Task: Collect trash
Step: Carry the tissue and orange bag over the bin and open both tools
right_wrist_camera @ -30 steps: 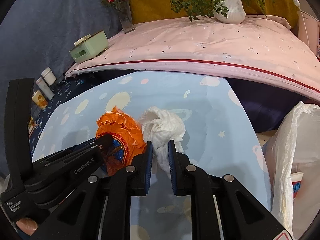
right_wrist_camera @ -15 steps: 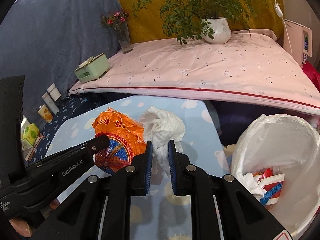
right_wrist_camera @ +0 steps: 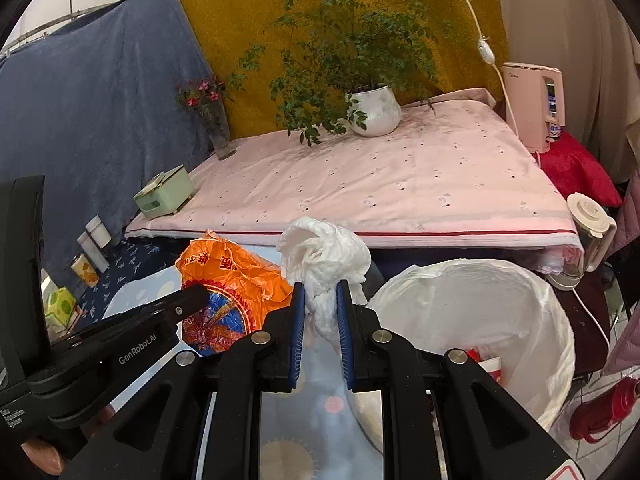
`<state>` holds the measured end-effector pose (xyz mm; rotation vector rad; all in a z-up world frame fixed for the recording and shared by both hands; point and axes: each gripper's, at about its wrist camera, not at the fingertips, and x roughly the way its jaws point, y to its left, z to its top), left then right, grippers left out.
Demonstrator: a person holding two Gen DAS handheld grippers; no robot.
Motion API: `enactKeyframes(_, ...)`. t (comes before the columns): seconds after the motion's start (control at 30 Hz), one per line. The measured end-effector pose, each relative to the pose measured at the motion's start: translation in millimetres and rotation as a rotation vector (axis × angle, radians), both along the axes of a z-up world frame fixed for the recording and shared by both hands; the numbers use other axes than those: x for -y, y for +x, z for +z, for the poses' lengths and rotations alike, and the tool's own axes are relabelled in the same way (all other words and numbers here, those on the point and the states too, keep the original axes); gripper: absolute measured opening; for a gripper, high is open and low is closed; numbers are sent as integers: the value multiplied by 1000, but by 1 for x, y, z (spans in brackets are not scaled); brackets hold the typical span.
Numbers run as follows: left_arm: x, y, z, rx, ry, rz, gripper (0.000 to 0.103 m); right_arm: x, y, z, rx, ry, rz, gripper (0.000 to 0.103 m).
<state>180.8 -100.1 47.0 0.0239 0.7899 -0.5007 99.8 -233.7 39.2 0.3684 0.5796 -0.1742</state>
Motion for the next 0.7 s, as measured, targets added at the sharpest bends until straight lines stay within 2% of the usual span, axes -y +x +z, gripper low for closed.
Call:
enactKeyframes(0.23, 44, -26, 7, 10, 7, -76, 10, 42, -39, 11, 27, 5, -73, 15)
enactKeyframes(0.47, 89, -45, 3, -5, 17, -147, 12, 78, -68, 10, 28, 12, -138, 15)
enactKeyframes(0.57, 100, -47, -2, -12, 20, -138, 24, 91, -76, 8, 24, 17, -157, 15)
enactKeyframes(0.6, 102, -47, -2, -14, 17, -132, 37, 95, -79, 7, 23, 20, -163, 15)
enactKeyframes(0.63, 103, -48, -3, -11, 15, -126, 44, 98, -80, 6, 23, 21, -168, 15)
enactKeyframes(0.7, 106, -48, -3, -6, 20, -122, 45, 101, -82, 4, 20, 26, -174, 15)
